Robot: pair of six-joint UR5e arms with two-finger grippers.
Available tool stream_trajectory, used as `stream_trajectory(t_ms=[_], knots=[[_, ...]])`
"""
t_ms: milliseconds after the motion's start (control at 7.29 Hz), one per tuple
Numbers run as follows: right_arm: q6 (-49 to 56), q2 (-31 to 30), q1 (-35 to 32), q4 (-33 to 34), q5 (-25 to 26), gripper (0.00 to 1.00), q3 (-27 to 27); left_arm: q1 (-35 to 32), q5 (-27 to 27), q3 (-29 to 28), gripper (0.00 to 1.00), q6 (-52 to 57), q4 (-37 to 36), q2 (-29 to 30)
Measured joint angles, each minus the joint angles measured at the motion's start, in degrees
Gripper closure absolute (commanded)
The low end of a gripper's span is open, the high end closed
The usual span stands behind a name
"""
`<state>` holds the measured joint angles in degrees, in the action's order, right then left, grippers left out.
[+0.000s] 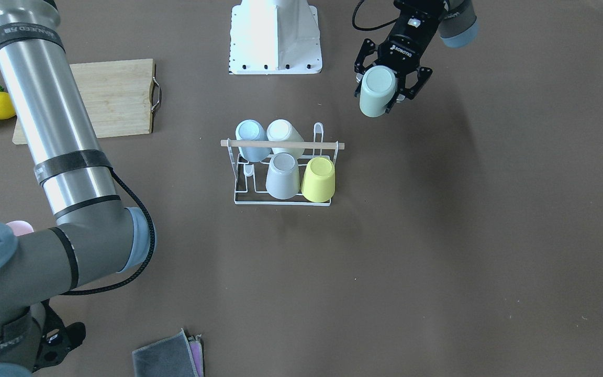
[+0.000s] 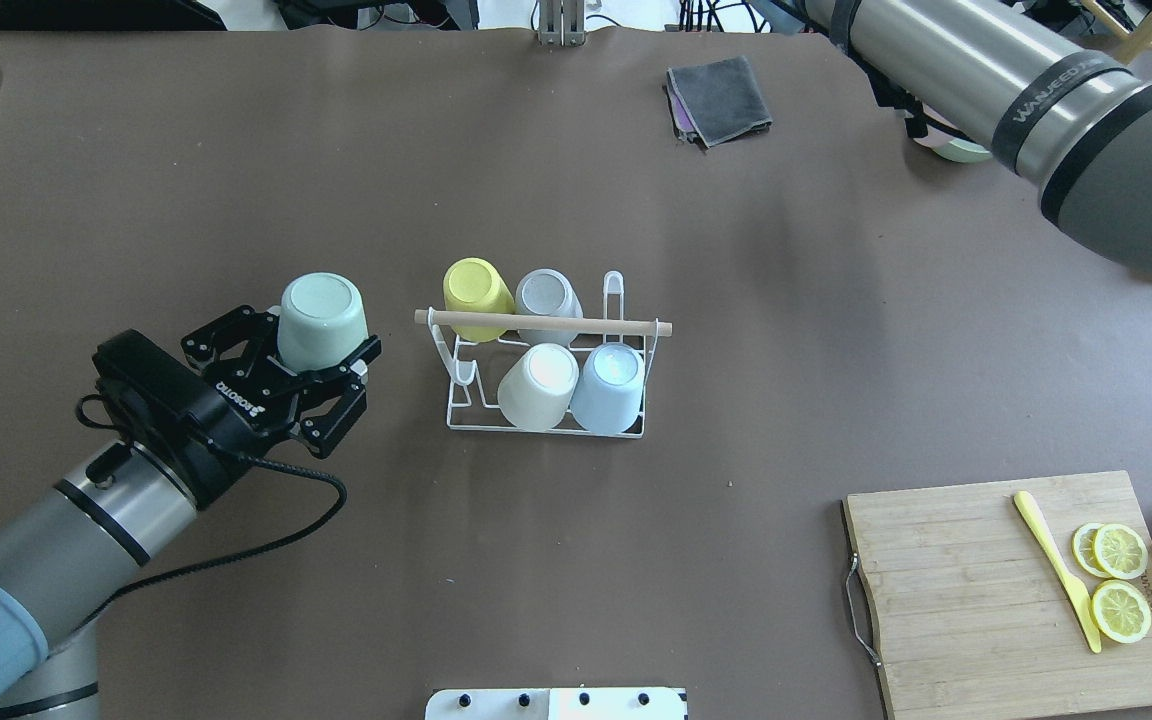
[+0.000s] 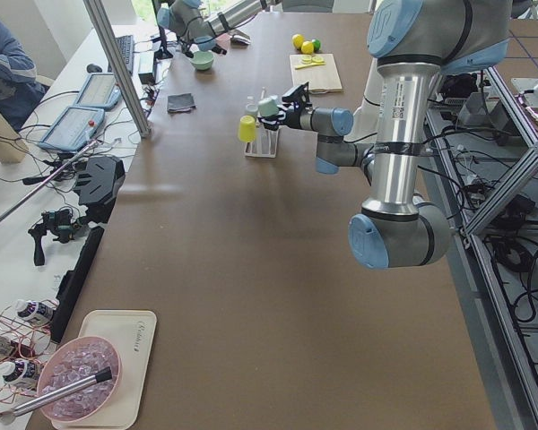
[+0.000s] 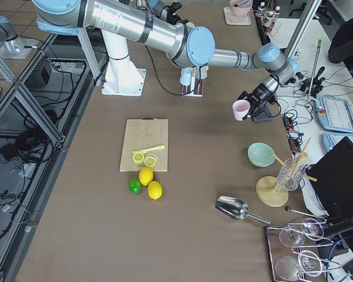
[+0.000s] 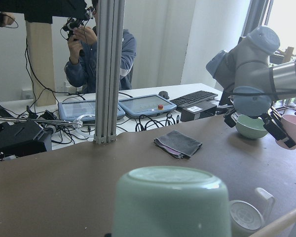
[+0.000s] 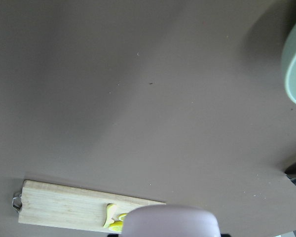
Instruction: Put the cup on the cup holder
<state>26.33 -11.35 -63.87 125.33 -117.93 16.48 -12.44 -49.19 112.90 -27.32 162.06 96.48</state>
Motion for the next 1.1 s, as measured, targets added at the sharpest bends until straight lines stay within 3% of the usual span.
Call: stream_trajectory(t_ms=[275,1098], knots=[[0.3,-3.3,-2.8,4.0,-0.4,1.0,12.1,2.8,5.4,-4.0,1.0,1.8,0.4,3.4],[-5.8,-24.5,-1.6,5.9,-4.1,1.0,46.9,1.7,6.8,-9.9,0.99,1.9,-0.2,11.6]])
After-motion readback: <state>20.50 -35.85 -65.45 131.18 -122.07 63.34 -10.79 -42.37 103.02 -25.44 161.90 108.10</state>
